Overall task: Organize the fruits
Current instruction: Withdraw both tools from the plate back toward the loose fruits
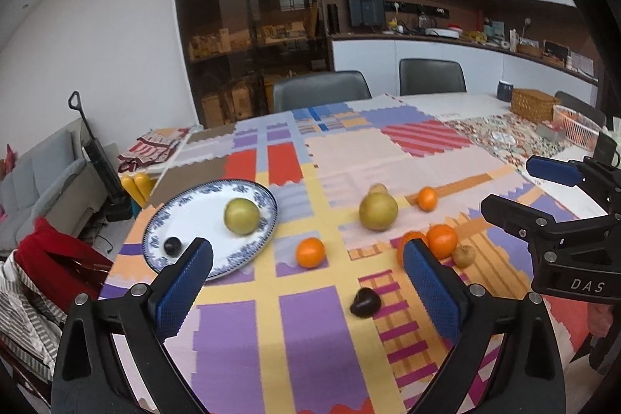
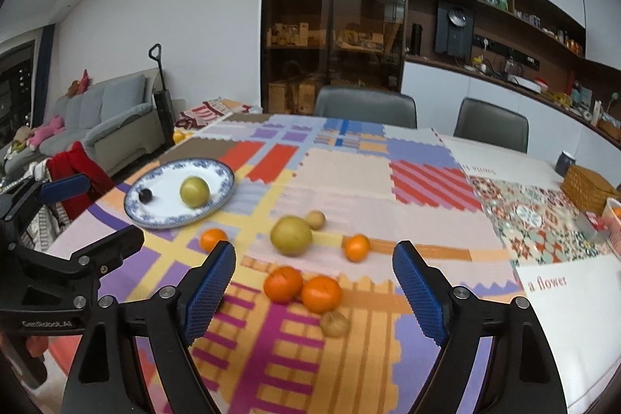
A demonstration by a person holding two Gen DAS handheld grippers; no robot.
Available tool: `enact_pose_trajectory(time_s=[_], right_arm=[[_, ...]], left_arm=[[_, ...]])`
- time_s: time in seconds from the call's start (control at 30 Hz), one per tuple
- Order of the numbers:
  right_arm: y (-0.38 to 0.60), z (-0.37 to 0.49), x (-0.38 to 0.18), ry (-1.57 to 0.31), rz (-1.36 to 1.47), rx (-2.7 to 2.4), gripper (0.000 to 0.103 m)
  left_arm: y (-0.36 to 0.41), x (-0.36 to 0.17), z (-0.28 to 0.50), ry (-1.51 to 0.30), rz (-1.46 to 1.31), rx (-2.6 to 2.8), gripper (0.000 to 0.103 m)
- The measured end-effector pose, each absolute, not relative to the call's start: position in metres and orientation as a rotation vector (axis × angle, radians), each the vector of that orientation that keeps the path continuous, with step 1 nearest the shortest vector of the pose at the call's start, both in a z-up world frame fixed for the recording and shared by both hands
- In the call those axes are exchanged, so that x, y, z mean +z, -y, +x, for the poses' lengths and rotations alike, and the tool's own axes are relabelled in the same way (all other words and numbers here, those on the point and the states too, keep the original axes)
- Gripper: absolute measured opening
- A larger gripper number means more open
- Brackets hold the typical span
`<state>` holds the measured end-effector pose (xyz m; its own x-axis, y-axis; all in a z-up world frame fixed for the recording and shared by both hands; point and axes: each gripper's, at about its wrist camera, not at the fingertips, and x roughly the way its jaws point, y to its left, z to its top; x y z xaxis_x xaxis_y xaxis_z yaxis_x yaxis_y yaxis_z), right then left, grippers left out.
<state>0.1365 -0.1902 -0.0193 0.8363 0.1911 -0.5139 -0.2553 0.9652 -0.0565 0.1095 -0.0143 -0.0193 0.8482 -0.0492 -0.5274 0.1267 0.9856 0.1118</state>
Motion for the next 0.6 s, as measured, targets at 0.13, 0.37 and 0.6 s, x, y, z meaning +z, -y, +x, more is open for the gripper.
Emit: enact_pose_trajectory(time_s=[0.13,0.37,0.6], right_arm=[[0.199,0.138,-0.034,-0.568,-0.131,0.223,0.084],[0.208,0.144,-0.059,-0.635,-0.121,0.219,0.084],[0.213,0.157,-0.084,-0.709,-0.106,0.21,0.083]], left_arm=[[0.022,-0.032,0.113,-0.57,0.165,-0.105,0.1],[0.031,-0.057,0.124,-0.622,0.181,-0.138,0.1],[0.036,-0.087,0.14,-0.719,0.175,-0.17,0.097]])
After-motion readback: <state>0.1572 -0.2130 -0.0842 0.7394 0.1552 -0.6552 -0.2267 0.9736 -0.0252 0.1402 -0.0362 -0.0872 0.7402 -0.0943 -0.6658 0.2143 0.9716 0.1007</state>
